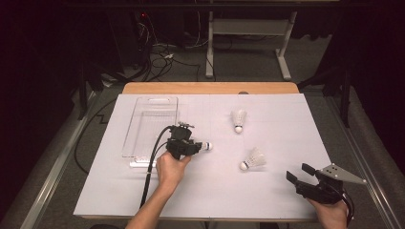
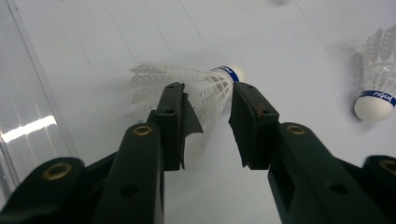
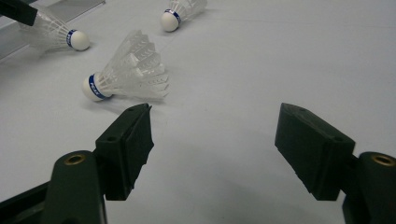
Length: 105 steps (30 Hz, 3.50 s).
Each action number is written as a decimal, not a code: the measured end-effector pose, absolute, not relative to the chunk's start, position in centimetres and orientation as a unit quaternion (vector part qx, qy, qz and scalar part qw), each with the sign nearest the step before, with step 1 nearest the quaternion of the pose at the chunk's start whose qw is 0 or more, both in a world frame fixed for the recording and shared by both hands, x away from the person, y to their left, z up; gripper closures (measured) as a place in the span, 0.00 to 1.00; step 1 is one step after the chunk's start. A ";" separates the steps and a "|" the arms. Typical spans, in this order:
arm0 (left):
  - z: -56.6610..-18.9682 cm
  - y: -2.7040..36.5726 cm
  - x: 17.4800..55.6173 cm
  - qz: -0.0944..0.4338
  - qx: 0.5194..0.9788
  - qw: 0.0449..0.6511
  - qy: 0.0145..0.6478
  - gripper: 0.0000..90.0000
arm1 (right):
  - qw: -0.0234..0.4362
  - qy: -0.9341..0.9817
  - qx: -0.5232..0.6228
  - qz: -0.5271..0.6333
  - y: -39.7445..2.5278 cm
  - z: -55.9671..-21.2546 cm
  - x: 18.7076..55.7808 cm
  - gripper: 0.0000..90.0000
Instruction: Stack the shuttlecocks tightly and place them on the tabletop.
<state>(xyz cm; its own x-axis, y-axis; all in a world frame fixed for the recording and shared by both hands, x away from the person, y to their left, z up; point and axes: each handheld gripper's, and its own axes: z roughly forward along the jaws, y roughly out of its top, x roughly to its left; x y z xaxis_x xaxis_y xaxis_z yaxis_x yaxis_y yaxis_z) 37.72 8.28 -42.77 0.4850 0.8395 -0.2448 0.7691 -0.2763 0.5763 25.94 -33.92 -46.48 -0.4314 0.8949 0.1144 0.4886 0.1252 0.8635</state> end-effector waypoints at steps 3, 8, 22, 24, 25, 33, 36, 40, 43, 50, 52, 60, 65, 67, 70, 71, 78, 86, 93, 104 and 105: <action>-42.8 8.3 37.8 0.055 0.798 0.328 0.503 0.78 | 0.225 0.715 0.484 0.452 -33.9 -46.5 25.9 0.31; -42.8 8.3 37.8 0.050 0.799 0.330 0.501 0.84 | 0.224 0.715 0.484 0.452 -33.9 -46.5 26.0 0.31; -42.4 8.1 37.9 0.040 0.803 0.340 0.488 0.98 | 0.224 0.716 0.483 0.452 -33.9 -46.5 25.9 0.31; -42.1 7.9 38.0 0.042 0.804 0.342 0.484 0.99 | 0.224 0.715 0.484 0.452 -33.9 -46.5 25.9 0.31; -42.1 7.8 38.0 0.042 0.805 0.341 0.483 0.99 | 0.224 0.715 0.484 0.452 -33.9 -46.5 25.9 0.31; -41.7 7.8 38.1 0.037 0.810 0.341 0.475 1.00 | 0.226 0.715 0.483 0.453 -34.0 -46.5 25.9 0.31; -41.6 7.9 38.1 0.041 0.813 0.339 0.471 1.00 | 0.225 0.715 0.483 0.453 -33.9 -46.5 25.9 0.31; -40.8 7.8 38.2 0.057 0.822 0.331 0.460 1.00 | 0.224 0.715 0.483 0.453 -33.9 -46.5 25.9 0.31; -40.4 7.8 38.3 0.053 0.822 0.335 0.458 1.00 | 0.224 0.715 0.483 0.453 -33.9 -46.4 25.9 0.31; -40.2 8.5 38.9 0.054 0.825 0.325 0.460 1.00 | 0.224 0.715 0.482 0.454 -33.9 -46.5 25.9 0.31; -39.7 8.4 38.9 0.064 0.826 0.324 0.456 0.99 | 0.223 0.715 0.483 0.453 -33.9 -46.5 25.9 0.31; -38.3 8.1 40.0 0.077 0.832 0.311 0.453 1.00 | 0.225 0.715 0.482 0.454 -34.0 -46.5 25.9 0.31; -38.1 8.1 40.9 0.083 0.835 0.295 0.457 1.00 | 0.224 0.715 0.482 0.453 -34.0 -46.5 25.9 0.31; -38.1 8.1 41.4 0.086 0.837 0.286 0.458 0.99 | 0.224 0.715 0.483 0.454 -34.0 -46.5 25.9 0.31; -38.0 8.0 42.1 0.086 0.837 0.280 0.463 0.99 | 0.223 0.715 0.483 0.453 -33.9 -46.5 25.9 0.31; -38.0 8.0 42.3 0.086 0.838 0.276 0.463 0.99 | 0.223 0.715 0.483 0.453 -33.9 -46.5 25.9 0.31; -38.2 7.5 43.7 0.089 0.842 0.254 0.468 0.99 | 0.222 0.715 0.483 0.454 -33.9 -46.5 25.9 0.31; -39.0 7.4 45.0 0.097 0.844 0.228 0.475 0.99 | 0.221 0.716 0.483 0.453 -33.9 -46.5 26.0 0.31; -39.2 7.2 45.6 0.101 0.846 0.217 0.476 0.99 | 0.222 0.716 0.483 0.453 -34.0 -46.6 26.0 0.31; -39.6 7.5 46.2 0.104 0.845 0.204 0.483 0.99 | 0.220 0.716 0.483 0.453 -33.9 -46.6 26.1 0.31; -39.6 7.4 46.2 0.106 0.845 0.206 0.483 0.98 | 0.220 0.716 0.483 0.453 -33.9 -46.6 26.1 0.31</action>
